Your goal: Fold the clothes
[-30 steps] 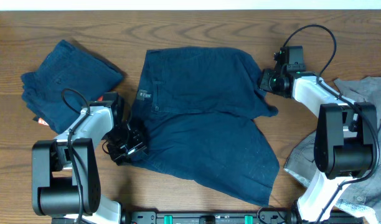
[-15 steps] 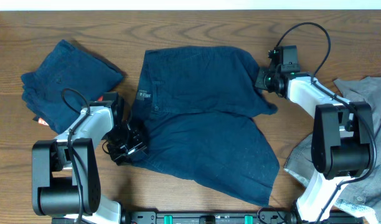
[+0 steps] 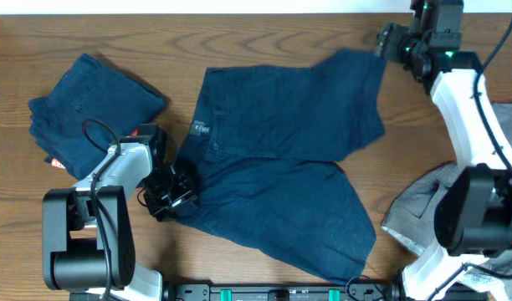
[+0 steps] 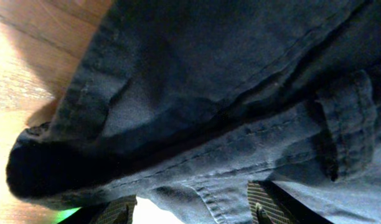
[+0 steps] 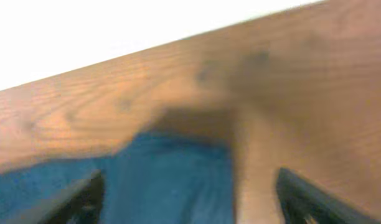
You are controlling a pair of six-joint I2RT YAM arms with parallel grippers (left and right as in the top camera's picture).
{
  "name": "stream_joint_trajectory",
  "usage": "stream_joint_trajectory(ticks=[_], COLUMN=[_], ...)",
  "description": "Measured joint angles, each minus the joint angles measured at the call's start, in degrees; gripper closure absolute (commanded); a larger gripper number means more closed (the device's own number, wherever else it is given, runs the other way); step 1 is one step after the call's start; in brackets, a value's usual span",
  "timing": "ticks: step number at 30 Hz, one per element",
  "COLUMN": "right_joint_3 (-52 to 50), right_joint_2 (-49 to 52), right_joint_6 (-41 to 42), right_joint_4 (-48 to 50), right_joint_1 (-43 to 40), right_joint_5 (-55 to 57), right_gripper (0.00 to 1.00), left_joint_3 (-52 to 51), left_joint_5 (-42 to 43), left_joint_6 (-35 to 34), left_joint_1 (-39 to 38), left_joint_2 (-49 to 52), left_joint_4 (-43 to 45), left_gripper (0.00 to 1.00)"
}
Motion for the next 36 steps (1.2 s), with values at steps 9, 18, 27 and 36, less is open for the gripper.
stream_joint_trajectory(ticks=[9,18,27,36], right_joint_3=[-1.0,-6.7,-17.4,-23.7], right_joint_2=[0.9,0.9,0.9,0.9], right_joint_6=[-1.2,-5.4,-2.1,0.1], right_joint_4=[-33.5,-44.8,-37.6,-32.3], right_joint_1=[0.4,10.2,16.8,18.4], right_joint_5=[-0.3,-4.7,-6.3,-6.8], right_gripper=[0.08,0.11,0.21,0.99], left_joint_3=[1.9,2.8,3.1,3.4], left_joint_5=[3.9,5.0,7.6,4.8], left_joint_6=[4.5,6.0,6.3,7.0], left_joint_1=[0.1,0.1,-1.6,-9.5], left_joint_2=[-0.9,-7.8,-11.0,-7.7], left_joint_4=[2.8,6.4,21.4,34.8], left_gripper=[0.33,0.38,0.45,0.48])
